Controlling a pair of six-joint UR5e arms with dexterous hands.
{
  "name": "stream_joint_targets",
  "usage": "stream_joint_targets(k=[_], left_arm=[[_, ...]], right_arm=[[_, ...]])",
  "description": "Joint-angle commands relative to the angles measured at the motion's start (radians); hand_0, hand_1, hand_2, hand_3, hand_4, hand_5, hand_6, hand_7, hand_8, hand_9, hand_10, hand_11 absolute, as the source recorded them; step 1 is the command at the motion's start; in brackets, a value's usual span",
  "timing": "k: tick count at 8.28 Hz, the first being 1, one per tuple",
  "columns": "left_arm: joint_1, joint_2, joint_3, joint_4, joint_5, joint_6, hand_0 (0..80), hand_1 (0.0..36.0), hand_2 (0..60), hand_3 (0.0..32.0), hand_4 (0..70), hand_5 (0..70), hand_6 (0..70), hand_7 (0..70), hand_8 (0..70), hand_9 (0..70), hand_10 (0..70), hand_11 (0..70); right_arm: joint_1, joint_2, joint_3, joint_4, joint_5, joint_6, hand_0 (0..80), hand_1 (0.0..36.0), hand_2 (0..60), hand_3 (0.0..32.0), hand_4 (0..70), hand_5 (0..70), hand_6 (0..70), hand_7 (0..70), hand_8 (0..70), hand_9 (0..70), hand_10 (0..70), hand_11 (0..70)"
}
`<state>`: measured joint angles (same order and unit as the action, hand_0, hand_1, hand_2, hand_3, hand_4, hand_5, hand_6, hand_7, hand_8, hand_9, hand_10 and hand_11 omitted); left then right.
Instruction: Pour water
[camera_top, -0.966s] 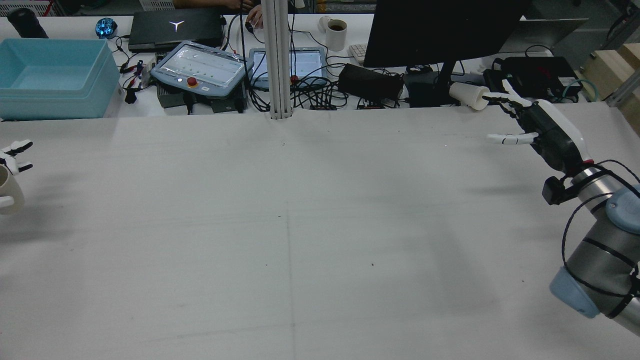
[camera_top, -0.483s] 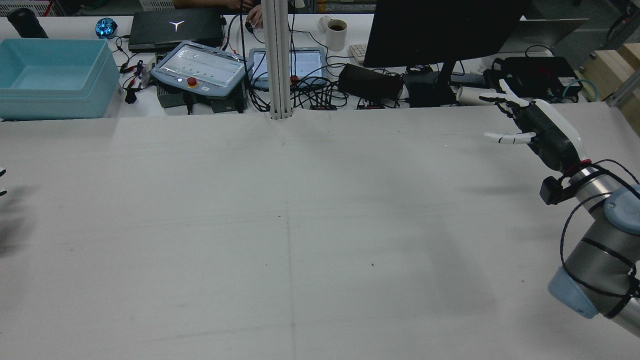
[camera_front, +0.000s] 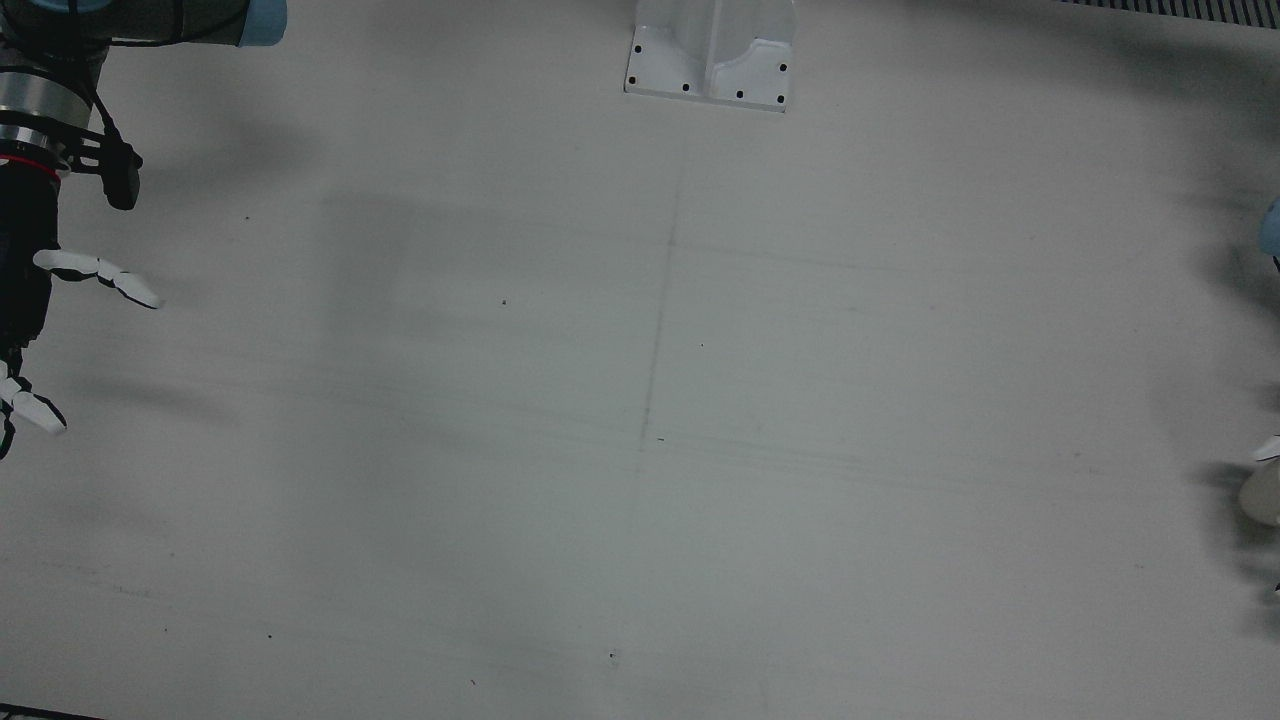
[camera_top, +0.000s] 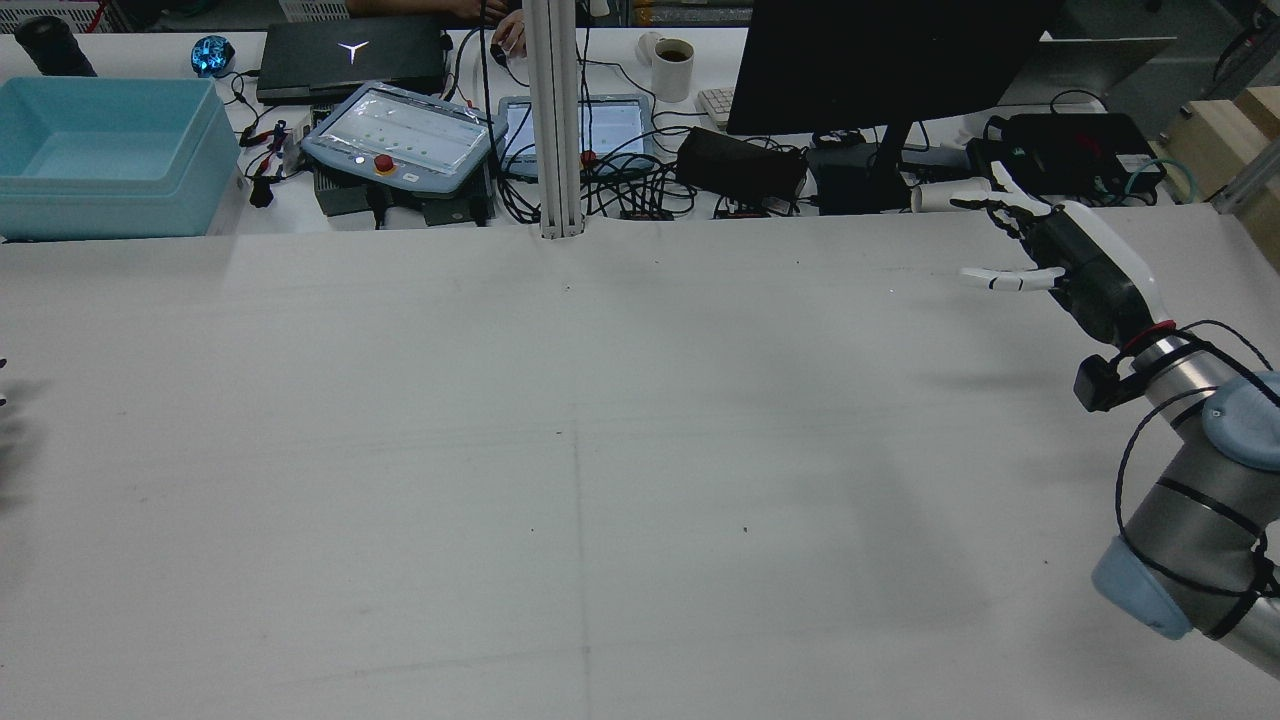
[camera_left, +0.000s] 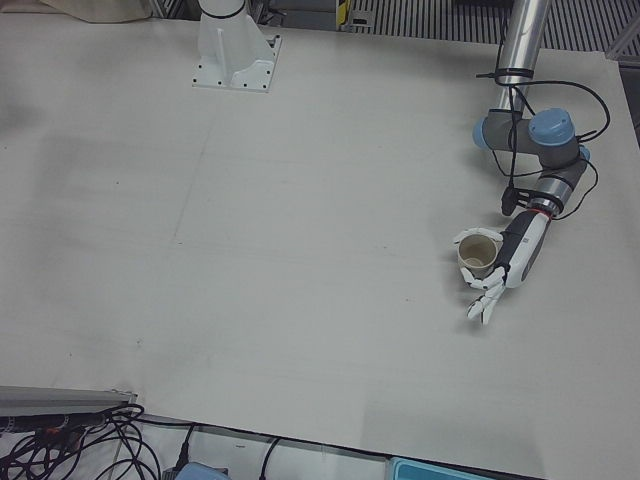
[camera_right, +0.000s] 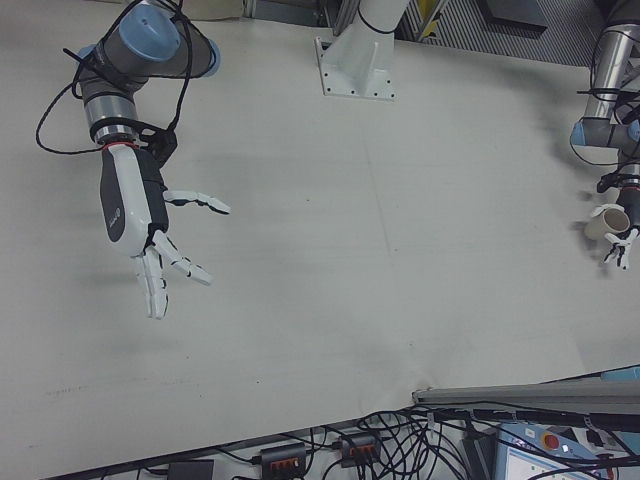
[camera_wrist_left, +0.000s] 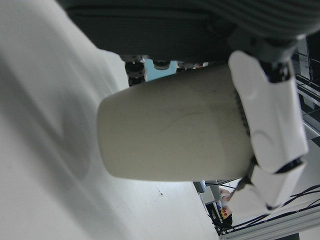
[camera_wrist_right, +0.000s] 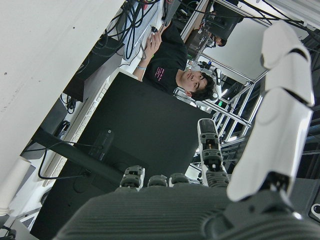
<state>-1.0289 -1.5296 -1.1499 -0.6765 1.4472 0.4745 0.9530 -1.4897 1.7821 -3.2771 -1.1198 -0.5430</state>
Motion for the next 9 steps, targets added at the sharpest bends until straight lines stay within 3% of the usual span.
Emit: stream_joint_targets(k=[1,4,5,6,8,9], left_arm=[[0.030,-0.021,0.052,-0.012,0.001,-0.002,45.0,33.0,60.0,0.0,26.7,50.5,10.0,8.1,1.1,2.3,9.5,15.4],[0.030,-0.011,0.050,-0.038,0.001,-0.010,45.4,30.4,60.0,0.0,25.6,49.6,9.9,7.9,0.9,1.6,9.1,14.6],[0.029,0.002,0.046,-0.053,-0.001,-0.023,46.2,23.7,55.8,0.0,23.5,42.8,9.5,7.7,0.9,1.0,8.4,13.5],[0.030,0.012,0.042,-0.055,0.001,-0.045,47.2,19.2,30.0,0.0,19.5,31.2,9.5,7.3,0.9,0.4,8.1,13.0],[0.030,0.012,0.045,-0.055,0.001,-0.042,47.9,20.9,33.5,0.0,19.9,32.9,9.6,7.0,0.9,0.1,8.1,13.2],[0.029,0.012,0.045,-0.055,0.001,-0.043,48.0,20.6,30.7,0.0,17.6,31.3,9.4,6.8,0.8,0.0,7.8,12.8]], right_arm=[[-0.008,0.003,0.000,-0.001,0.000,-0.002,49.3,17.1,16.7,0.0,26.2,15.1,2.4,0.0,0.0,0.0,4.6,7.9],[-0.010,0.003,0.000,-0.001,0.000,0.000,49.6,17.3,16.2,0.0,25.4,15.0,2.2,0.0,0.0,0.0,4.2,7.4],[-0.010,0.003,0.002,-0.001,0.000,0.000,49.6,17.3,16.1,0.0,24.9,14.9,2.1,0.0,0.0,0.0,4.3,7.5],[-0.011,0.005,0.002,-0.001,0.000,0.000,49.7,17.4,16.2,0.0,24.6,15.0,2.1,0.0,0.0,0.0,4.1,7.3],[-0.013,0.005,0.002,-0.001,0.000,0.000,49.6,17.4,16.0,0.0,24.7,15.1,2.1,0.0,0.0,0.0,4.0,7.2],[-0.013,0.005,0.002,-0.001,0.000,0.000,49.7,17.5,16.2,0.0,25.2,15.4,2.2,0.0,0.0,0.0,4.2,7.3]])
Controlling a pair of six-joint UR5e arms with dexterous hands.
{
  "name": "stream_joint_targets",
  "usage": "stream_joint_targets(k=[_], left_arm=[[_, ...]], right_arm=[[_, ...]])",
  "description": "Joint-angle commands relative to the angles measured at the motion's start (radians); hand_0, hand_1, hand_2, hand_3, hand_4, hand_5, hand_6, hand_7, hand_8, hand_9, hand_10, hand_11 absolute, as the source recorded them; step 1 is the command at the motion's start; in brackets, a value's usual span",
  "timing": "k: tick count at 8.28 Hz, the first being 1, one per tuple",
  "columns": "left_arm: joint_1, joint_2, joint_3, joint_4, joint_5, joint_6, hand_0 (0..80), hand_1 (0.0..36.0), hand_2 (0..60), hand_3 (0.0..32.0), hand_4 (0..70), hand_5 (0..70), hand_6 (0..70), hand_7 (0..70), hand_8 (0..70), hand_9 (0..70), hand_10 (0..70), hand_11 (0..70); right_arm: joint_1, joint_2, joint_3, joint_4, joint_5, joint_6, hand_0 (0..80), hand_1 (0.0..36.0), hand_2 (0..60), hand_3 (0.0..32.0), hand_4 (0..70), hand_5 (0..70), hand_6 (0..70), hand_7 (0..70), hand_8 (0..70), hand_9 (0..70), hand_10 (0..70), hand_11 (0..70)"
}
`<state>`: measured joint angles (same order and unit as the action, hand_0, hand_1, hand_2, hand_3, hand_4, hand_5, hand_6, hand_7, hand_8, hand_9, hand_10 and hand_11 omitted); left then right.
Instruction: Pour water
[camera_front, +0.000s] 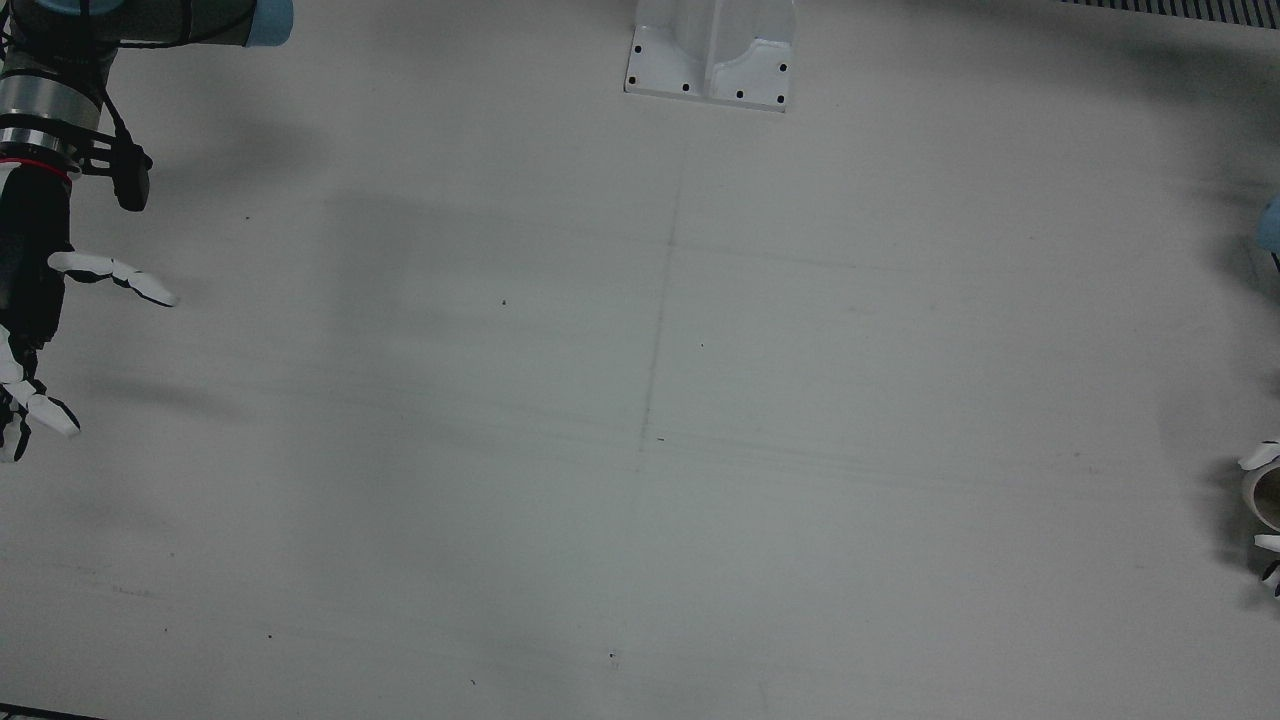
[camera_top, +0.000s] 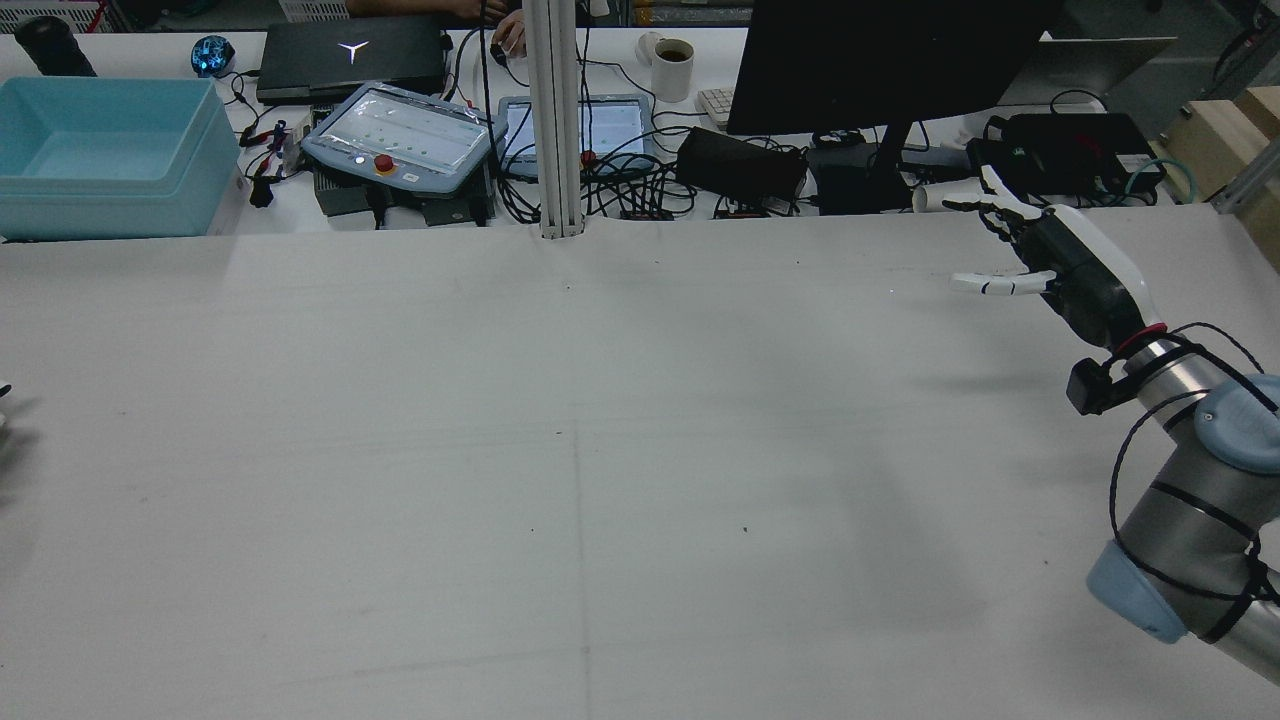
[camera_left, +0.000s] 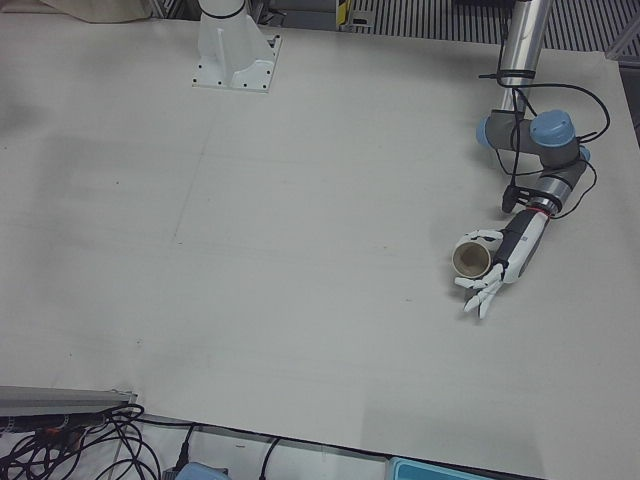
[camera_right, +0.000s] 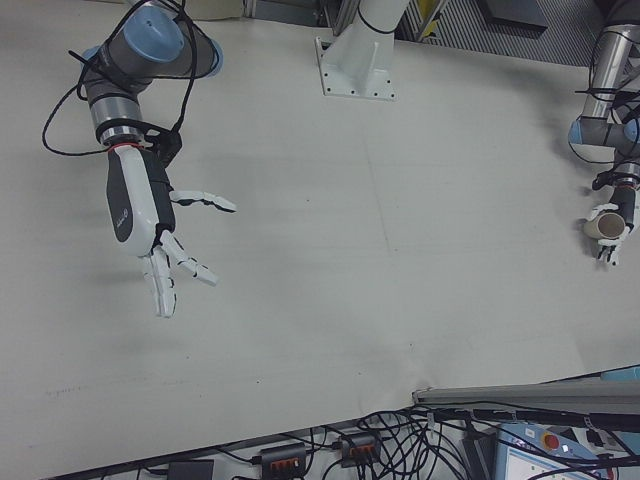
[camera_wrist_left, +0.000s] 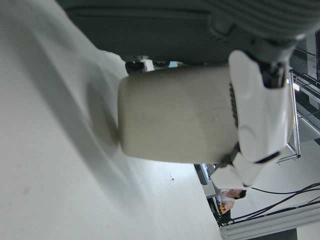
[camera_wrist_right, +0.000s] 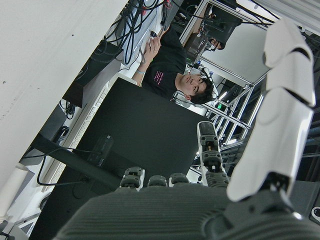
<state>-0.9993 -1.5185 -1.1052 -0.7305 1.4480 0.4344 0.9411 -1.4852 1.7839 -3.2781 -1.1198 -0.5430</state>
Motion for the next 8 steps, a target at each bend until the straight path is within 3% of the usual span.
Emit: stream_joint_targets(k=[1,3,4,5,6,7,8], left_arm=[[-0.002,0.003,0.001,-0.004,-0.001,-0.005,47.8,20.3,30.6,0.0,17.1,30.8,9.3,6.6,0.8,0.0,7.9,12.8],[-0.004,0.017,0.004,-0.023,-0.065,-0.029,47.1,21.1,36.5,0.0,17.2,29.9,9.1,6.3,0.8,0.0,8.2,13.3],[-0.002,0.018,0.005,-0.023,-0.105,-0.070,46.2,20.7,43.2,0.0,19.4,30.2,9.1,6.0,0.8,0.2,8.4,13.5],[-0.004,0.020,0.005,-0.024,-0.109,-0.077,39.1,23.4,60.0,0.0,23.6,35.4,9.1,4.5,0.9,0.9,8.9,13.9],[-0.004,0.026,0.007,-0.024,-0.113,-0.077,35.7,26.9,60.0,0.0,26.0,43.0,9.4,3.8,1.4,1.4,9.2,14.4],[-0.002,0.038,-0.016,-0.029,-0.109,-0.083,34.4,29.8,60.0,0.0,26.0,45.6,9.2,3.6,1.3,1.6,9.6,15.0],[-0.005,0.052,-0.081,0.020,-0.103,-0.141,33.4,31.0,60.0,0.0,25.9,45.8,9.3,3.8,1.5,2.0,9.8,15.5]], right_arm=[[-0.001,0.000,0.003,0.000,0.000,0.000,49.8,17.5,16.1,0.0,25.2,15.4,2.3,0.0,0.0,0.0,4.1,7.3],[-0.001,0.000,0.008,0.000,0.000,0.000,49.8,17.6,16.1,0.0,24.5,15.3,2.1,0.0,0.0,0.0,4.0,7.1],[0.001,-0.001,0.008,0.000,0.000,0.000,49.7,17.5,16.2,0.0,24.9,15.4,2.2,0.0,0.0,0.0,4.2,7.3],[0.001,-0.001,0.008,0.000,0.000,0.000,49.7,17.5,16.1,0.0,25.0,15.4,2.3,0.0,0.0,0.0,4.1,7.2],[0.001,-0.001,0.008,0.000,0.000,0.000,49.6,17.5,16.3,0.0,25.1,15.4,2.3,0.0,0.0,0.0,4.1,7.2],[0.001,-0.001,0.017,0.000,0.000,0.000,49.6,17.5,16.3,0.0,24.8,15.3,2.3,0.0,0.0,0.0,4.2,7.3],[0.002,-0.003,0.023,0.000,0.000,0.006,49.7,17.5,16.2,0.0,24.6,15.4,2.4,0.0,0.0,0.0,4.1,7.3]])
